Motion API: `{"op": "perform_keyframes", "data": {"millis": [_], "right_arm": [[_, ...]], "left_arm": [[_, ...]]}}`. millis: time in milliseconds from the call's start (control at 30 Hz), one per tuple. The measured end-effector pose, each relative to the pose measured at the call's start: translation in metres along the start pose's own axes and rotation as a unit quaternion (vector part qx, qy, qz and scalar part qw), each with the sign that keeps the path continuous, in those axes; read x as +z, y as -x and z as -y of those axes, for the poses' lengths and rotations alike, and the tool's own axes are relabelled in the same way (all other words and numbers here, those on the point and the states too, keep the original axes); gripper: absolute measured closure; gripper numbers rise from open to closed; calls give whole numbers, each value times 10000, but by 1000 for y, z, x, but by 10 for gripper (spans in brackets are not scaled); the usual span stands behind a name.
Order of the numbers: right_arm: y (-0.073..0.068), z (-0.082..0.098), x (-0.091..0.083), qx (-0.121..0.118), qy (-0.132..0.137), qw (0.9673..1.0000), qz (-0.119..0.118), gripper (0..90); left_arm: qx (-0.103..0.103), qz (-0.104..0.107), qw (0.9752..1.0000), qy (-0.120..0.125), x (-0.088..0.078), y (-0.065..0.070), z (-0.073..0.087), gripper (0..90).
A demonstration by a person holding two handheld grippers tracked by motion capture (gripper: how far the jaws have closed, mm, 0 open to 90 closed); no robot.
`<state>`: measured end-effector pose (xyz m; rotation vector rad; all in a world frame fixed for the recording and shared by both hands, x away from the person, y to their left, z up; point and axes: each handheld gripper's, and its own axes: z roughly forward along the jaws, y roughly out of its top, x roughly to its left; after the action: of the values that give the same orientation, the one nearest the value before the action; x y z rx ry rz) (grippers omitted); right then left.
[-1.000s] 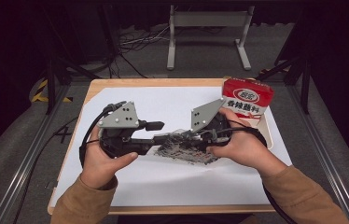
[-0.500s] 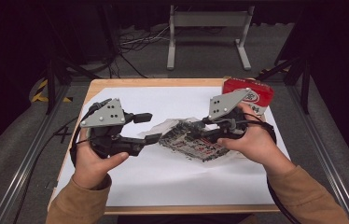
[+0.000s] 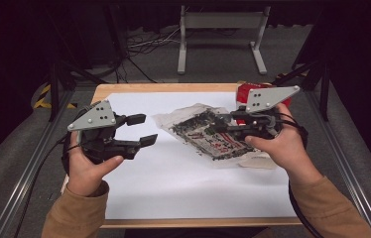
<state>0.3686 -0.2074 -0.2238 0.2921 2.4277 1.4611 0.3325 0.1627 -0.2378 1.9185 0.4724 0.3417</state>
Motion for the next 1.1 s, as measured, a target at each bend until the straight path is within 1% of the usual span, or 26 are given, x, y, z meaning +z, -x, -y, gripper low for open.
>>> {"op": "perform_keyframes", "data": {"millis": [100,200,233,300,400,467,500,533,567,633,667,733,767,833,867,900,933,1000,1033,1067,1100], "right_arm": [[5,2,-10,50,237,9996,161,714],[11,6,-20,109,452,9984,315,714],[11,6,-20,109,452,9984,315,714],[16,10,-27,144,619,9970,445,714],[20,15,-35,194,785,9950,581,714],[23,18,-41,210,927,9931,684,714],[25,20,-44,224,1007,9918,751,714],[27,22,-46,237,1056,9909,801,714],[28,24,-48,252,1098,9900,852,714],[31,28,-51,286,1170,9883,938,714],[31,28,-51,286,1170,9883,938,714],[34,32,-54,323,1259,9862,1024,714],[35,35,-57,338,1348,9837,1138,714],[37,39,-60,326,1422,9816,1230,714],[37,39,-60,326,1422,9816,1230,714],[38,41,-62,331,1476,9802,1276,714],[39,43,-64,338,1556,9780,1345,714],[40,47,-67,333,1629,9755,1438,714],[40,49,-69,345,1664,9740,1500,714],[41,51,-70,358,1715,9720,1565,714],[41,53,-72,363,1738,9709,1610,714]], "left_arm": [[-88,-38,9999,-46,2,-6,4,352],[-137,-72,9999,-33,4,-12,8,350],[-137,-72,9999,-33,4,-12,8,349],[-164,-73,9998,-23,6,-18,11,351],[-230,-130,9996,-17,8,-26,17,354],[-327,-177,9993,-2,8,-32,21,353],[-327,-177,9993,-2,8,-32,21,353],[-299,-201,9994,-10,8,-35,23,352],[-393,-232,9990,-14,9,-37,26,351],[-407,-242,9989,-26,9,-39,27,350],[-427,-252,9988,-24,9,-40,28,350],[-451,-273,9986,-25,9,-42,29,349],[-470,-285,9985,-15,9,-42,30,349],[-473,-286,9985,-33,9,-44,31,347],[-473,-286,9985,-33,9,-44,31,347],[-517,-275,9983,-47,9,-44,32,347],[-524,-261,9983,-66,9,-45,32,345],[-531,-271,9982,-77,10,-47,33,342],[-522,-265,9982,-98,10,-48,34,342],[-558,-272,9980,-95,10,-48,35,340],[-548,-271,9981,-101,11,-49,35,340]]}}
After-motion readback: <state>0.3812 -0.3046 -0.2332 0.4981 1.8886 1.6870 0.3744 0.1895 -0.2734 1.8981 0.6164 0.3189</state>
